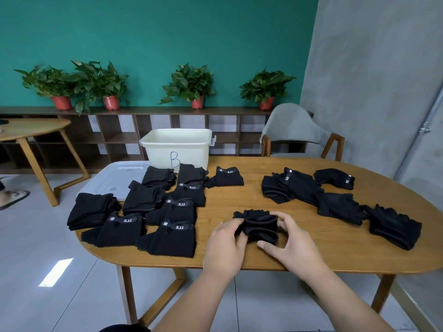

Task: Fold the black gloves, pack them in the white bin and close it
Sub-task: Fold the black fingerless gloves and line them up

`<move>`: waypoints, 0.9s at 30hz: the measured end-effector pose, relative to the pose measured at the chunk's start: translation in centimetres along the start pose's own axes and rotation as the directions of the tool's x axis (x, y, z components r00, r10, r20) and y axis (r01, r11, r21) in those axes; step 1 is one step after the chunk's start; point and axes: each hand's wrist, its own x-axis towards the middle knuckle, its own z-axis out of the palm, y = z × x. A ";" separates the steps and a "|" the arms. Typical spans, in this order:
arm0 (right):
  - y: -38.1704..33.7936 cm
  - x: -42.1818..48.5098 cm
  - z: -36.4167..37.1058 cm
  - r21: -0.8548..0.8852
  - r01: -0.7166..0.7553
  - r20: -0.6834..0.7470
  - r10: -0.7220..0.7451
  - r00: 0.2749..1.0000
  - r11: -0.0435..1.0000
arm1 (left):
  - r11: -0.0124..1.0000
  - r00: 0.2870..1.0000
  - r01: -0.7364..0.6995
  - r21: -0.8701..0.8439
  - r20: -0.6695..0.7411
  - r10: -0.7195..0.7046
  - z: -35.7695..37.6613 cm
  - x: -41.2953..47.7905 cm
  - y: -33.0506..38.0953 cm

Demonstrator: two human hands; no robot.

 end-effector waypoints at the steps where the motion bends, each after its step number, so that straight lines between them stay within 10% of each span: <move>1: 0.2 0.1 0.1 -0.031 0.014 -0.024 -0.015 1.000 0.999 | 1.000 1.000 -0.013 -0.007 -0.018 0.013 0.0 0.0 0.1; 17: 0.4 0.8 -0.6 0.257 -0.148 -0.111 0.181 0.977 0.955 | 0.996 0.993 0.081 0.023 -0.089 -0.078 0.0 0.3 0.3; 27: 1.5 1.4 0.6 -0.071 -0.117 -0.243 0.096 0.965 0.991 | 0.981 0.994 0.039 0.191 -0.111 -0.018 -0.1 -0.1 1.3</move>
